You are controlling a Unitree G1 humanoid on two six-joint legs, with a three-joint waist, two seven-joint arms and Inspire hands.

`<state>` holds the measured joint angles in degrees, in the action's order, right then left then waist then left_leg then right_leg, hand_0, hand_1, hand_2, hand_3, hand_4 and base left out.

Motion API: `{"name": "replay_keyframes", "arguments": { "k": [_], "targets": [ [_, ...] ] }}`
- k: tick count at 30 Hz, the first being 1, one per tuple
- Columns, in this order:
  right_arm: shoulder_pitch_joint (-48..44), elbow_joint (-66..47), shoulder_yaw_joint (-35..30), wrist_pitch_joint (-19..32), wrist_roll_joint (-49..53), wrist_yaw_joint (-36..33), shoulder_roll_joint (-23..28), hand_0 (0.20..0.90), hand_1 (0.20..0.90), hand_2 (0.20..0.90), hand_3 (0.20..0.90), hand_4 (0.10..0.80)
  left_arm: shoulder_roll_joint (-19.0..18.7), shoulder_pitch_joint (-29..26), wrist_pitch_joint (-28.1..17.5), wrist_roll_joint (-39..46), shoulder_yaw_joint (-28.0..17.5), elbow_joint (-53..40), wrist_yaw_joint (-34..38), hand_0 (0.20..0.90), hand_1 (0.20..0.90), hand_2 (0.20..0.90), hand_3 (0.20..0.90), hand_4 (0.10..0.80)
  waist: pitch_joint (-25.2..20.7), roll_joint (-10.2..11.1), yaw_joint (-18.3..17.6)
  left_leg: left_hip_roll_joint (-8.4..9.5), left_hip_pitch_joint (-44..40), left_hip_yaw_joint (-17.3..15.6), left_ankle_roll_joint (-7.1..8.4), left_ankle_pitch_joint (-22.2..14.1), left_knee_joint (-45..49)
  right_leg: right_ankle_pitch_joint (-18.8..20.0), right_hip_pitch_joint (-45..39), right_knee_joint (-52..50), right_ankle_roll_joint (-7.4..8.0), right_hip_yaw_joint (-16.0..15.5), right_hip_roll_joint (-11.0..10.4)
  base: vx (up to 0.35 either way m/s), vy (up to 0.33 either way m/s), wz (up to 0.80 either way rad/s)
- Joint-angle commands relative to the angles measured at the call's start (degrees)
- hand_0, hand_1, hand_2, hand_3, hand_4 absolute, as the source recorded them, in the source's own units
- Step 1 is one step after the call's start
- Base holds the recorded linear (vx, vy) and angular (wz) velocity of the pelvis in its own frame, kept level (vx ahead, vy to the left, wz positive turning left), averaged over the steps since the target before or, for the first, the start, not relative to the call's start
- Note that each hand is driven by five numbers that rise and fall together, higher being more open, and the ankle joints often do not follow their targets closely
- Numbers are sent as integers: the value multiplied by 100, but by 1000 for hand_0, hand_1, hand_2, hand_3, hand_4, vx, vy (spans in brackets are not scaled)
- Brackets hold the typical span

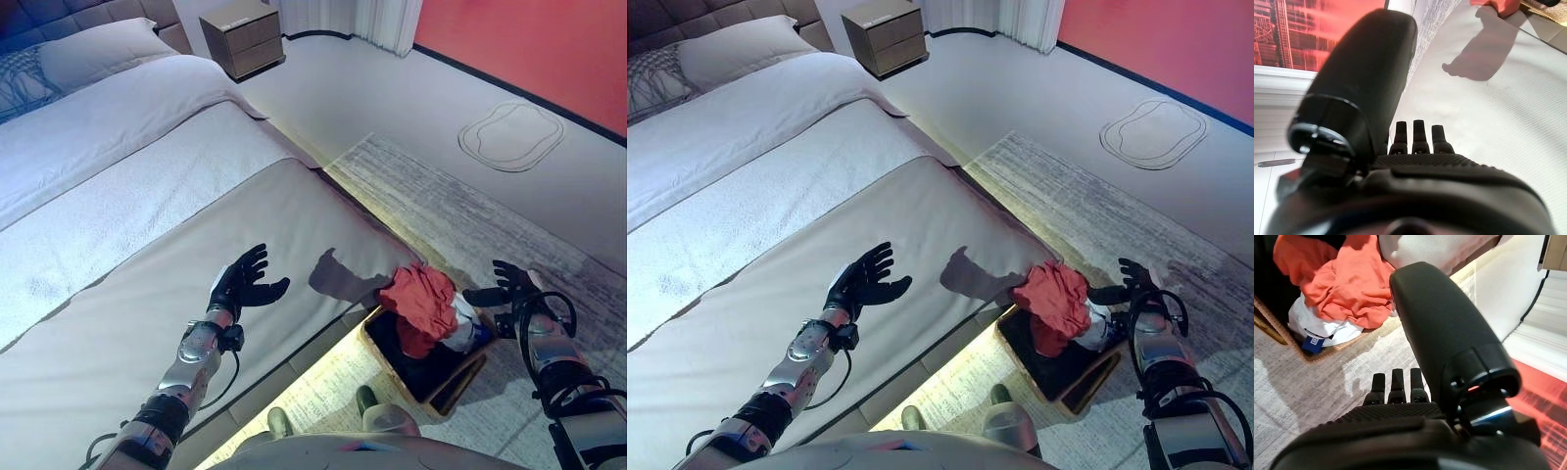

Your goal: Pick up the clothes from the bed and place them into the basket

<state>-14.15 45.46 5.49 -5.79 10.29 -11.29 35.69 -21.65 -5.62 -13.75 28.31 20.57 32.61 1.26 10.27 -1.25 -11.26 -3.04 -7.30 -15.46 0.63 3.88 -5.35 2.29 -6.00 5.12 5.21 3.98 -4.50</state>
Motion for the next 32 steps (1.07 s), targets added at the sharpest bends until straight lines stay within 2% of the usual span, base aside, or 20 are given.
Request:
{"name": "replay_keyframes", "arguments": {
  "k": [1, 3, 8, 15, 25, 32],
  "targets": [
    [-412, -709, -95, 574, 47, -392, 136, 900, 900, 900, 900, 800, 50, -484, -491, -7, -24, -229, 113, 900, 900, 900, 900, 800, -288, 4, 126, -49, -233, 106, 8, -1046, 346, -37, 624, -471, 23, -15, 165, 0, 0, 0],
    [-354, -1043, -37, 663, -71, -454, 30, 900, 900, 900, 900, 800, 101, -452, -515, 0, -54, -178, 113, 900, 900, 900, 900, 800, -296, 4, 118, -50, -244, 131, 9, -1029, 324, -49, 608, -475, 17, -16, 171, 0, 0, 0],
    [-121, -2000, 228, 1218, -1089, -696, -250, 900, 900, 900, 900, 800, 322, -244, -634, -44, -90, -97, 156, 900, 900, 900, 900, 800, -309, 7, 208, -30, -220, 333, 4, -954, 247, -96, 539, -462, 4, -94, 160, 11, 10, 3],
    [189, -2704, 853, 1554, -2189, -987, -565, 900, 900, 900, 900, 800, 639, 21, -693, -352, -114, 52, 361, 900, 900, 900, 900, 800, -305, 59, 565, 38, -59, 772, 39, -870, 198, -165, 383, -342, -2, -485, 41, 0, -6, 28],
    [788, -2915, 1347, 1837, -2706, -1230, -762, 900, 900, 900, 900, 800, 670, 514, -821, -484, -404, 105, 428, 900, 900, 900, 900, 800, -386, 135, 914, 59, 74, 1088, 36, -781, 116, -260, 226, -235, 11, -1021, -58, 36, -7, 29],
    [1067, -2750, 1443, 1842, -2560, -1180, -847, 900, 900, 900, 900, 800, 597, 744, -820, -368, -528, -134, 430, 900, 900, 900, 900, 800, -348, 163, 1057, 56, 77, 1244, 24, -732, 74, -273, 109, -220, 32, -1228, -82, 36, -1, 14]
  ]
}}
